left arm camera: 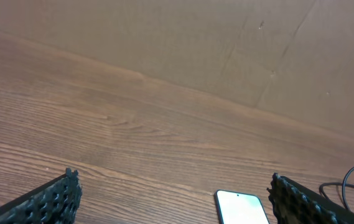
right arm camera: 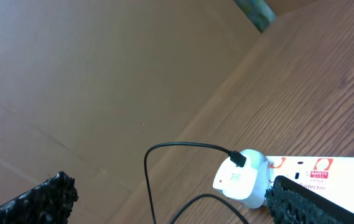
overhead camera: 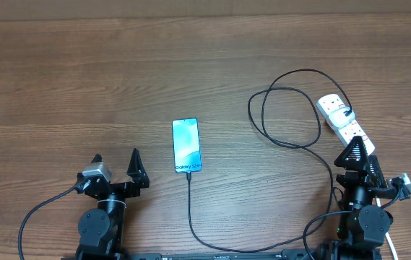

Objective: Plug charger to phone and switch on socket

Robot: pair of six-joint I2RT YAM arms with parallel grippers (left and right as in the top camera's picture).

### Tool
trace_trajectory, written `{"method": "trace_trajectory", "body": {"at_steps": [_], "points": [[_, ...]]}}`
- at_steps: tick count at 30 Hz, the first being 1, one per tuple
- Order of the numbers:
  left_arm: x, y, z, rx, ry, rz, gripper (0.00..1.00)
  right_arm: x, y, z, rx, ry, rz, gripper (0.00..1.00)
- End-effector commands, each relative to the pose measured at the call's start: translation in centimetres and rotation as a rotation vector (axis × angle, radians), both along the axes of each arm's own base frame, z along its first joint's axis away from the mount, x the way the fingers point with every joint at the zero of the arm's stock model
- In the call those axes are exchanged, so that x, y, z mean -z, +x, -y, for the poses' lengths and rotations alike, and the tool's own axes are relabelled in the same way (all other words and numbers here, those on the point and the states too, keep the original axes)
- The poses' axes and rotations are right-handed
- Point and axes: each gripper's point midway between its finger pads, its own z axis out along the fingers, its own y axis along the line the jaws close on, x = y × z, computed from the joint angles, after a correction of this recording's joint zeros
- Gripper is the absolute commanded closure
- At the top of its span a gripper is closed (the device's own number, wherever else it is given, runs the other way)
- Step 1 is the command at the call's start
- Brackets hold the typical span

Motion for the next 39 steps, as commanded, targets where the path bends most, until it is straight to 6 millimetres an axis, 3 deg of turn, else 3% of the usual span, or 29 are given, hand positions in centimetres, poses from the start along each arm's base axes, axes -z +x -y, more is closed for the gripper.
{"method": "trace_trajectory", "body": {"at_steps": [1,4,10,39], "points": [[0.2,0.0,0.0,0.003,-0.007,-0.001,0.01,0.2,0.2,-0.7,-0.029,-0.015,-0.001,0.00],[0.2,0.0,0.0,0.003,-0.007,-0.001,0.00,0.2,0.2,-0.9,-0.036,-0.105,-0.030,0.00],[0.2,0.0,0.0,0.003,-0.007,-0.001,0.01,0.6,0.8,-3.7,-0.201,-0.652,-0.166,0.00],[-0.3,-0.1,0.0,0.002,-0.010,0.020,0.01,0.6,0.9,-4.1,-0.219,-0.665,-0.162,0.00]]}}
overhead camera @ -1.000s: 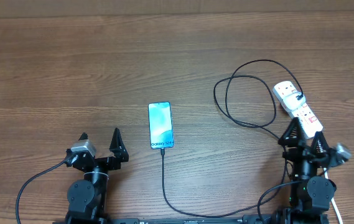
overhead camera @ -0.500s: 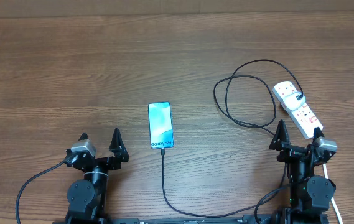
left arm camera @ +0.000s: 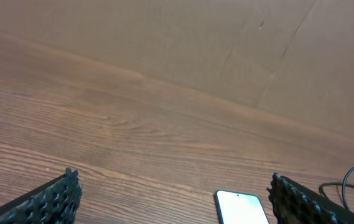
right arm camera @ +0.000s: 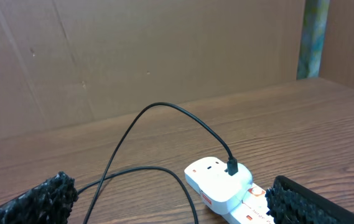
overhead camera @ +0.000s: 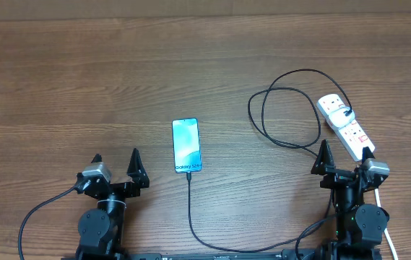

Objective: Plug charger to phone and switch on socket

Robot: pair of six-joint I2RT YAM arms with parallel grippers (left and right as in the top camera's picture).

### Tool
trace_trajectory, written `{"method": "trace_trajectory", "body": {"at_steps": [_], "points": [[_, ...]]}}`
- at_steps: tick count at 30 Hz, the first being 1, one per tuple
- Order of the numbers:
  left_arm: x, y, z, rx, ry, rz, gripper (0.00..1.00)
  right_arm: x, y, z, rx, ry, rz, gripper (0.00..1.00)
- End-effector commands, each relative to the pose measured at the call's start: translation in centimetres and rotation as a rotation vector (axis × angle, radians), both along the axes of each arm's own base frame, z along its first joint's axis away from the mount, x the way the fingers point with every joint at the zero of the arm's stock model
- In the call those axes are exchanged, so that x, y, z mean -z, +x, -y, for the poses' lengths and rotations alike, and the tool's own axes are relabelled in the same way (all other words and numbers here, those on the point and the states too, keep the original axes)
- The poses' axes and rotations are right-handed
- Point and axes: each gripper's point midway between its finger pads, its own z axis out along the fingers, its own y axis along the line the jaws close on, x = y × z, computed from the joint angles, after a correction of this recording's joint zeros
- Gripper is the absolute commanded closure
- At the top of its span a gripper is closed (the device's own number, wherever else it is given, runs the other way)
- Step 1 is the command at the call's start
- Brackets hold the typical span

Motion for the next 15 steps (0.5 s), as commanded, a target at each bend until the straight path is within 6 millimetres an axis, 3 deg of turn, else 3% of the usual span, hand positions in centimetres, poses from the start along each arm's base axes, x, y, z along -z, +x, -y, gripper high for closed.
{"method": "trace_trajectory", "body": {"at_steps": [1,11,15], "points": [[-0.2,0.0,-0.1,-0.002,-0.010,0.017,0.00,0.2,0.0,-0.2,-0.009,-0.009,0.003,0.00],[-0.2,0.0,-1.9,-0.065,0.058,0.013,0.00,0.2,0.0,-0.2,-0.009,-0.009,0.003,0.00],[0.1,0.0,-0.3,0.063,0.286,0.009,0.00,0.2,0.0,-0.2,-0.009,-0.009,0.003,0.00]]}}
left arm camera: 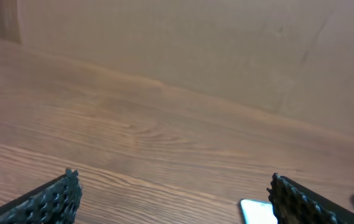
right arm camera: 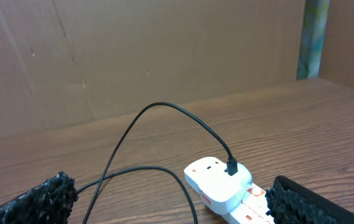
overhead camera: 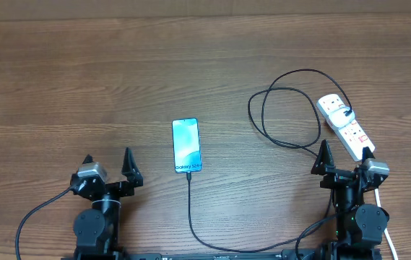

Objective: Plug charger to phone and switch on socket

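Observation:
A phone (overhead camera: 185,146) with a lit blue screen lies flat mid-table, a black cable (overhead camera: 189,206) running from its near end toward the front edge. At the right lies a white power strip (overhead camera: 344,127) with a white charger plug (right arm camera: 219,180) in it, and a looped black cable (overhead camera: 286,115) beside it. My left gripper (overhead camera: 106,167) stands open near the front left, the phone's corner (left arm camera: 256,213) showing by its right finger. Open too, my right gripper (overhead camera: 344,159) sits just in front of the strip's near end, nothing between its fingers.
Brown cardboard walls (right arm camera: 133,56) close off the back of the wooden table (overhead camera: 82,79). A white cable (overhead camera: 387,235) leaves the strip toward the front right corner.
My left gripper has shifted a little to the left, so the phone sits further right in its wrist view. The right gripper, phone, strip and cables have not moved.
At first my right gripper was tilted and close over the strip's near end, both grippers open. Then it stood level and slightly back from the strip. Now the left gripper has turned slightly left, while the phone stays cabled in place.

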Robot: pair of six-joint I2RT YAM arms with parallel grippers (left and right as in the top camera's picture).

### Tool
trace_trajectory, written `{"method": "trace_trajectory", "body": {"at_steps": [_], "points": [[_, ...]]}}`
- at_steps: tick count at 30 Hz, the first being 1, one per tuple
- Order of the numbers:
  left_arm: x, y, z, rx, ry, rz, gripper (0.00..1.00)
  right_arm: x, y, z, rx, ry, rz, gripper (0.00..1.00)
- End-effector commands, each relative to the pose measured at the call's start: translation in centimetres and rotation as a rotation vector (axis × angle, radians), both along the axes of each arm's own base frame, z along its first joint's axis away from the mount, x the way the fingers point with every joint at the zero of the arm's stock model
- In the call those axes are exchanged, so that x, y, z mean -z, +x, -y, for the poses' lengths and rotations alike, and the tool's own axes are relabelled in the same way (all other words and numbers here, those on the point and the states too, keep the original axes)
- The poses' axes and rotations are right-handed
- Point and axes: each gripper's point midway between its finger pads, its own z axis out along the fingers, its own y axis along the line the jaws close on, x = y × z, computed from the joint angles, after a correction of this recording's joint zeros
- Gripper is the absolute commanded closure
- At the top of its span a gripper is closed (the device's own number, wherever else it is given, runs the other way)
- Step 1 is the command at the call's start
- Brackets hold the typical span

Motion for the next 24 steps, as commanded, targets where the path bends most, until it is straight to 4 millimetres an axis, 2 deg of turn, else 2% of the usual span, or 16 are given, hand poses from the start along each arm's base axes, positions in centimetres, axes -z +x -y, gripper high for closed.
{"method": "trace_trajectory", "body": {"at_steps": [1,24], "points": [[0.18,0.00,1.63,0.124,0.237,0.000,0.01,0.16,0.02,-0.20,-0.009,-0.005,0.004,0.00],[0.16,0.03,1.45,0.118,0.268,0.000,0.01,0.16,0.02,-0.20,-0.009,-0.005,0.004,0.00]]}}
